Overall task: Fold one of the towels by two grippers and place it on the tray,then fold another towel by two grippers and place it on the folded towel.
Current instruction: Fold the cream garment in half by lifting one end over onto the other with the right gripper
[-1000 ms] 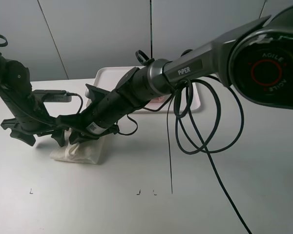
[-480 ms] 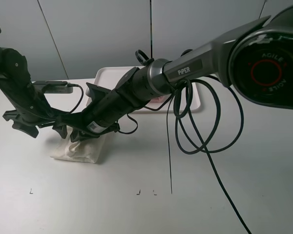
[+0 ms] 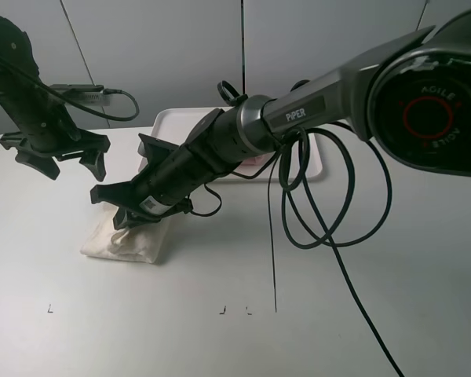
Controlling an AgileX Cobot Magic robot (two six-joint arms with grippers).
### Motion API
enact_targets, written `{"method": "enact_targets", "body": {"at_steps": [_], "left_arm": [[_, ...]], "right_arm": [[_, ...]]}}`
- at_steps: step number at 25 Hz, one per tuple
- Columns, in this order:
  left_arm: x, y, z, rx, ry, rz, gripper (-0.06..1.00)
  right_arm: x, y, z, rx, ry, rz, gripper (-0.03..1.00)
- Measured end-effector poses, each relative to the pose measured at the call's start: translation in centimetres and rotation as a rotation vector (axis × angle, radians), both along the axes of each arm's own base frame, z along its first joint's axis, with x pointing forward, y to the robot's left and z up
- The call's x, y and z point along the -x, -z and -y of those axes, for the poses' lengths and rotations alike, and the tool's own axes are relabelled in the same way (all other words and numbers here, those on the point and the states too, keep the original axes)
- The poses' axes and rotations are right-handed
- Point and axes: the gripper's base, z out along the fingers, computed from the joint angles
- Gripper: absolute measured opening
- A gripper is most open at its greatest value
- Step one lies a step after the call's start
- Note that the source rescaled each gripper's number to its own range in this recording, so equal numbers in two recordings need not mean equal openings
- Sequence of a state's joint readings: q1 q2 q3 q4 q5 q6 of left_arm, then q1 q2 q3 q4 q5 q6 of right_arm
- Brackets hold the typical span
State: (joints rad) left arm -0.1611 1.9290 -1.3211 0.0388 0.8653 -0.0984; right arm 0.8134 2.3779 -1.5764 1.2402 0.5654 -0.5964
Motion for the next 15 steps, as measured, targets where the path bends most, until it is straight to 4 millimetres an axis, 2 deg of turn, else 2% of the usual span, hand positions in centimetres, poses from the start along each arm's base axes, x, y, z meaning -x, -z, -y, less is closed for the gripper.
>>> {"method": "enact_targets", "body": {"at_steps": [2,4,6,8,12,15], "left_arm": [[-0.5,-0.8,0.1,0.007,0.004,0.014,0.99],[-0.8,-1.4,0.3,0.022,0.017,0.025,0.99],[-0.9,-1.7,0.4,0.031,0.023,0.029,0.99],[-0.9,-1.7,0.5,0.037,0.023,0.026,0.99],[-0.9,-1.7,0.5,0.037,0.026,0.022,0.99],[-0.9,-1.7,0.5,0.038,0.027,0.022,0.99]], "right_arm": [[0.0,-0.1,-0.1,-0.01,0.018,-0.016,0.17],[0.0,-0.3,-0.3,-0.043,0.054,-0.053,0.34],[-0.1,-0.7,-0.6,-0.098,0.09,-0.087,0.49],[0.0,-1.2,-0.9,-0.163,0.082,-0.106,0.59],[0.4,-1.8,-1.2,-0.215,0.007,-0.072,0.63],[-0.4,-2.9,-0.2,-0.186,-0.038,-0.011,0.63]]}}
